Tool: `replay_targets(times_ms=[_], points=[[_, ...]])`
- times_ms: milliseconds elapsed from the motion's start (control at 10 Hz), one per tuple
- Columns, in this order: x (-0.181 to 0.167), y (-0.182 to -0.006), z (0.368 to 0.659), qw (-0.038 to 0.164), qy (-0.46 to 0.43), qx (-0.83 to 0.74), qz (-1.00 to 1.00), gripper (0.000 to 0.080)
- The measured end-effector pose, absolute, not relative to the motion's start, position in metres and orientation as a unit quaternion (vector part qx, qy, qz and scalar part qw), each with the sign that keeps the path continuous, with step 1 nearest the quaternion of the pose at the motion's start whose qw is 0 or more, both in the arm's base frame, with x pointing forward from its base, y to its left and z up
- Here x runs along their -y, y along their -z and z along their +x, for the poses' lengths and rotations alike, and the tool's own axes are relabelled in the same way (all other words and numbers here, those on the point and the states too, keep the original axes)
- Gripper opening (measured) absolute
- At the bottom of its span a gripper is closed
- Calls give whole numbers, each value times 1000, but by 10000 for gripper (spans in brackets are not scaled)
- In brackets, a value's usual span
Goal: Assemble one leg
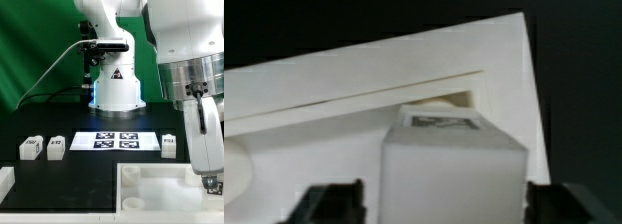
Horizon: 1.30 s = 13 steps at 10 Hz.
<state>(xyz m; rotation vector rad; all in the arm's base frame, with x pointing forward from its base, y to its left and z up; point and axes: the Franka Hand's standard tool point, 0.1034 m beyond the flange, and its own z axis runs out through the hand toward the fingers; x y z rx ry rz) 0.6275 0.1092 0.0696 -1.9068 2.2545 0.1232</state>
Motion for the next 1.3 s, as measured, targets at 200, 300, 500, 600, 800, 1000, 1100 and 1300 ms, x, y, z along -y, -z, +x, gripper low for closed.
replay_targets(times_ms=[200, 300, 500, 600, 800, 1000, 1100, 1300], points=[[-118, -70, 624, 83, -34, -619, -780, 578], [-127, -72, 619, 65, -42, -559, -826, 635], [-122, -71, 624, 73, -26, -479, -874, 645], [-122, -71, 624, 71, -20, -417, -906, 648], [-119, -74, 628, 50, 4, -228, -972, 649], [-108, -73, 632, 50, 17, -116, -992, 649], [-110, -73, 631, 51, 16, -126, -991, 649], [-110, -73, 631, 52, 15, -138, -989, 382]])
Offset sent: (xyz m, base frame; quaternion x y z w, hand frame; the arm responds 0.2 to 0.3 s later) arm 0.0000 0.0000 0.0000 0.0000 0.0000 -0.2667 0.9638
